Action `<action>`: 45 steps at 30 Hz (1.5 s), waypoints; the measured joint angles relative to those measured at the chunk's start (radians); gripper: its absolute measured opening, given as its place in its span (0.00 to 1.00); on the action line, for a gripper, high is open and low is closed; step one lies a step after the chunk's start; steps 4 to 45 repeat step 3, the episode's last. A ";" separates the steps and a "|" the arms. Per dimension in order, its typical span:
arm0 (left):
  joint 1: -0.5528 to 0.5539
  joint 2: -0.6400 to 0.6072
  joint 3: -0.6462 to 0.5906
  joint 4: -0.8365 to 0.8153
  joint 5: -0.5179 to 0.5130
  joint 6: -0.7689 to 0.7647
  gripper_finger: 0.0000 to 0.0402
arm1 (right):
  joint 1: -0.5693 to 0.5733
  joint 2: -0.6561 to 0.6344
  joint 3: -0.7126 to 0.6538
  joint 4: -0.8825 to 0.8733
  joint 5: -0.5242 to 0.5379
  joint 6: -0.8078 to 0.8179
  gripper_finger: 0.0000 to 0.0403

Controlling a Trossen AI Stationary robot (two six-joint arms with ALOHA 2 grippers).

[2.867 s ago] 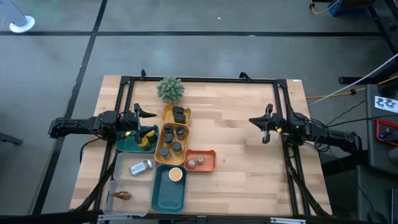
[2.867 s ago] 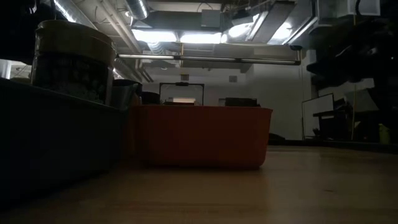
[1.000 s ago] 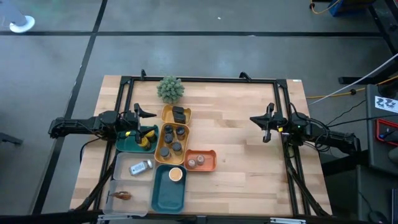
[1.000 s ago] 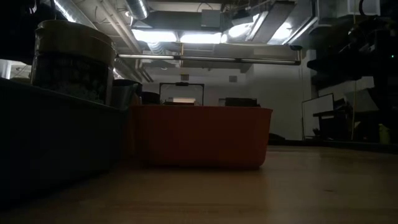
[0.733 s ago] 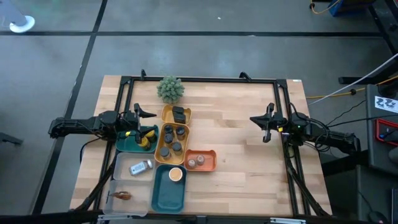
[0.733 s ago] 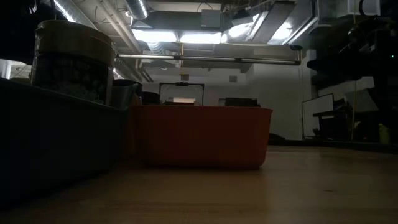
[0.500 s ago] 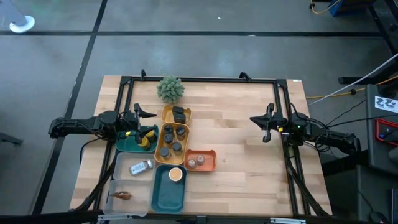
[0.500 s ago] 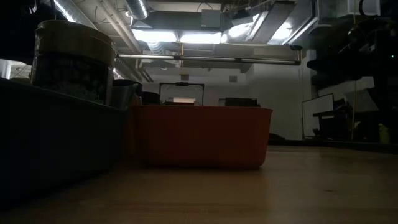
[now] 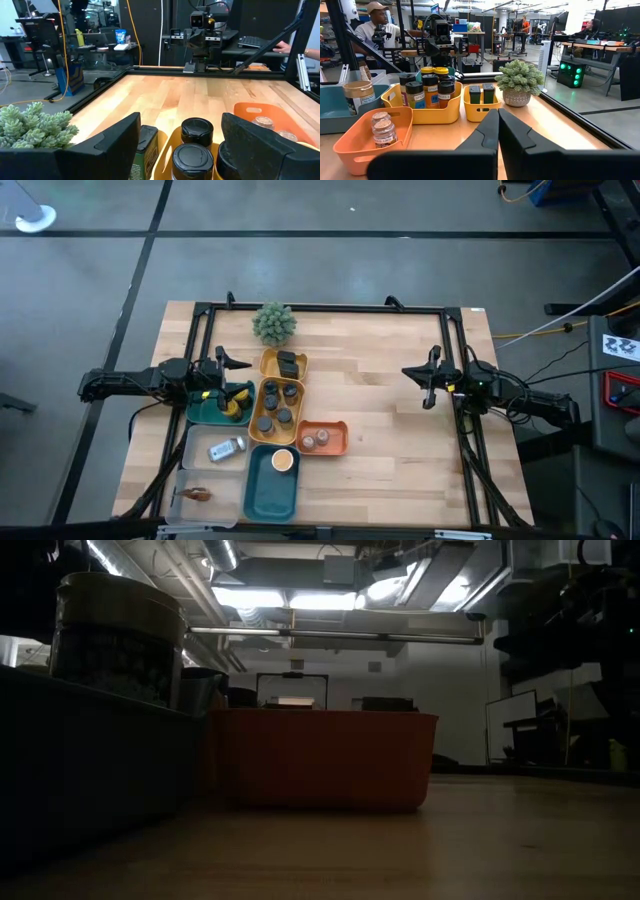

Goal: Sort spices by type
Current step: Return to Home Position

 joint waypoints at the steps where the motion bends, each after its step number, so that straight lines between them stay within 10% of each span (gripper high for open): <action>1: 0.000 0.000 0.000 0.000 0.000 0.000 0.67 | 0.000 0.000 0.000 0.000 0.000 0.000 0.02; 45: 0.000 0.000 0.000 0.000 0.000 0.000 0.67 | 0.000 0.000 0.000 0.000 0.000 0.000 0.02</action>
